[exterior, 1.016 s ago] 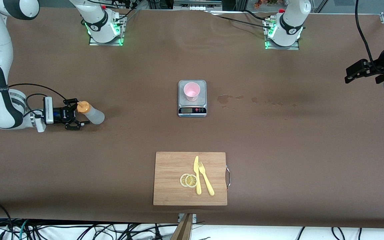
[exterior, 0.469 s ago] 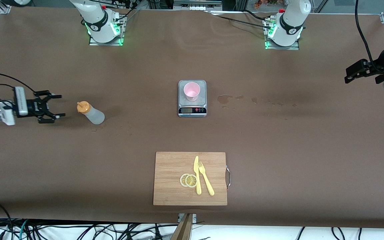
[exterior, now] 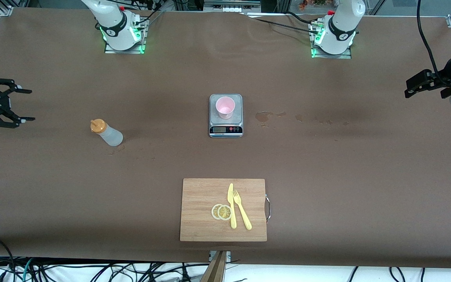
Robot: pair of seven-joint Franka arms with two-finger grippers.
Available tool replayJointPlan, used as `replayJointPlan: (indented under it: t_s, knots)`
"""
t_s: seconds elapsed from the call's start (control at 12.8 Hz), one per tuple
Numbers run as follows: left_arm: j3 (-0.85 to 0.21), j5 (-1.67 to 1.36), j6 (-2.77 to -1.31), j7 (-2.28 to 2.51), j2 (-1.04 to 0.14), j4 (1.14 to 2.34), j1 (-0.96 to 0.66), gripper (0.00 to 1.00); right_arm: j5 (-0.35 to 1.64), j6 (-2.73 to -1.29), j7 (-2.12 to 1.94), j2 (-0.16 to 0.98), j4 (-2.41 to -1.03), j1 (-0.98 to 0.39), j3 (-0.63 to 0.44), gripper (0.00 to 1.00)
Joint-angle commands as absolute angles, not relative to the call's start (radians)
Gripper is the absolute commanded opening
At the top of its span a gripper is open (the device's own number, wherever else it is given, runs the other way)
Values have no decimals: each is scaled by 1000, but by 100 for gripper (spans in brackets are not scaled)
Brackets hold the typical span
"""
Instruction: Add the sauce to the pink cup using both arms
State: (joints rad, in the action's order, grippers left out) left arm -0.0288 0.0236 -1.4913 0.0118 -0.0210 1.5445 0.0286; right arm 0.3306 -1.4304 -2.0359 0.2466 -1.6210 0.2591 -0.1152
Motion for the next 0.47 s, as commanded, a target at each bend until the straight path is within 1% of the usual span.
replayJointPlan:
  t_s: [0.0, 0.39]
  knots:
    - [-32, 29, -1473, -5, -31, 1519, 31, 100, 249, -1503, -1829, 163, -1655, 229, -62, 100]
    - [-32, 29, -1473, -6, -31, 1519, 31, 100, 198, -1548, -1391, 72, -1657, 132, -52, 100]
